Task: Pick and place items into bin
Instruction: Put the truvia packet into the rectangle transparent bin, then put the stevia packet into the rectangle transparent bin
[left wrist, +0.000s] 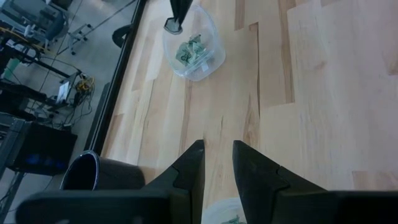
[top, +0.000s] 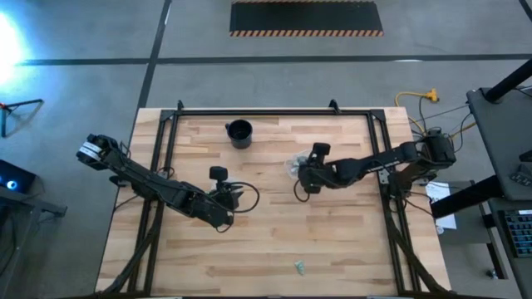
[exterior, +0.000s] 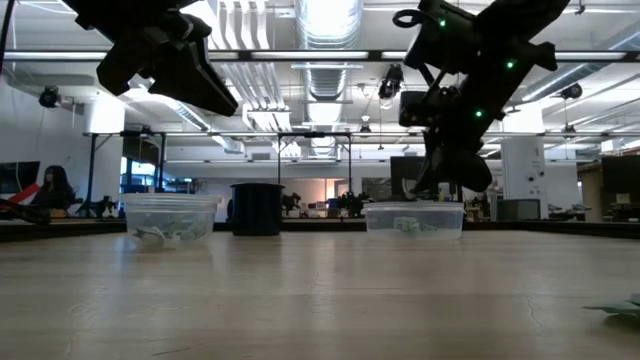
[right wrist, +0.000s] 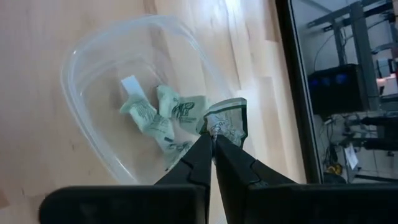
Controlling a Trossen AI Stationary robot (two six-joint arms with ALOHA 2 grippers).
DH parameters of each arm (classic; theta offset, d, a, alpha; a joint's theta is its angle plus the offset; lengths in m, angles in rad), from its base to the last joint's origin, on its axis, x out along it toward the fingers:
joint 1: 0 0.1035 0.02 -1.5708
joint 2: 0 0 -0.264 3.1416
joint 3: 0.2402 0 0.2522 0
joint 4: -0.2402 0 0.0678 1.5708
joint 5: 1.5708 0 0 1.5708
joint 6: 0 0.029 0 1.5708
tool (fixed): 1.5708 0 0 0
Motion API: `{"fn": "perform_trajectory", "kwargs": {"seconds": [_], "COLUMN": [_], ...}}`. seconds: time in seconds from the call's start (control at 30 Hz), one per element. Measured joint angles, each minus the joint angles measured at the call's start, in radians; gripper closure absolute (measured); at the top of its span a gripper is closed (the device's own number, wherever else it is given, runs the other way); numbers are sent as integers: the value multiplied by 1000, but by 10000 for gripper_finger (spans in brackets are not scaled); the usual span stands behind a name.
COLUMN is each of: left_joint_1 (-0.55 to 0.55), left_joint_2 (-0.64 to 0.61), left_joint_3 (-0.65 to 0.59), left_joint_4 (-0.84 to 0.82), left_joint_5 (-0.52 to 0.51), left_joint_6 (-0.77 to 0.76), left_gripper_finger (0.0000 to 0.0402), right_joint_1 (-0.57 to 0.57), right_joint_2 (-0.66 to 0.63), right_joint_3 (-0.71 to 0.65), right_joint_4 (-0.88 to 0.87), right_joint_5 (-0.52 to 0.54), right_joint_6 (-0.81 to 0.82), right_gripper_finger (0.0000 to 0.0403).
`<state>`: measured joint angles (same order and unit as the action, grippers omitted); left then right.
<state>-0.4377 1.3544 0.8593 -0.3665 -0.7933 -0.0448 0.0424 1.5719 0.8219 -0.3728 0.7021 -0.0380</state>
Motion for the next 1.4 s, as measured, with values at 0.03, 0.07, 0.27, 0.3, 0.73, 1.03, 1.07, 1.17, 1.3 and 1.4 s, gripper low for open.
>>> {"fn": "perform_trajectory", "kwargs": {"seconds": [0.03, 0.07, 0.27, 0.3, 0.73, 1.03, 1.07, 1.17, 1.3, 1.4], "left_joint_1": [0, 0, 0, 0, 0, 0, 0, 0, 0, 0], "left_joint_2": [0, 0, 0, 0, 0, 0, 0, 0, 0, 0], "left_joint_3": [0, 0, 0, 0, 0, -1, -1, -1, -1, -2], "left_joint_4": [0, 0, 0, 0, -1, -3, -2, -2, 0, 2], "left_joint_5": [0, 0, 0, 0, 0, 0, 0, 0, 0, 0], "left_joint_6": [0, 0, 0, 0, 0, 0, 0, 0, 0, 0], "left_gripper_finger": [336, 336, 336, 336, 336, 336, 336, 336, 336, 336], "right_joint_1": [-2, -4, -4, -4, 51, 234, 257, 329, 421, 475], "right_joint_2": [0, 0, 0, 0, -87, -242, -244, -226, -159, -94], "right_joint_3": [0, 0, 0, 0, 9, 7, 6, -9, -22, -21], "right_joint_4": [8, 14, 16, 16, 10, 13, 23, 65, 142, 208], "right_joint_5": [0, -2, -15, -15, -30, -348, -390, -472, -508, -522], "right_joint_6": [-2, -7, -18, -18, -44, 65, 85, 136, 178, 201], "right_gripper_finger": [388, 384, 344, 338, 303, 313, 315, 319, 325, 329]}}
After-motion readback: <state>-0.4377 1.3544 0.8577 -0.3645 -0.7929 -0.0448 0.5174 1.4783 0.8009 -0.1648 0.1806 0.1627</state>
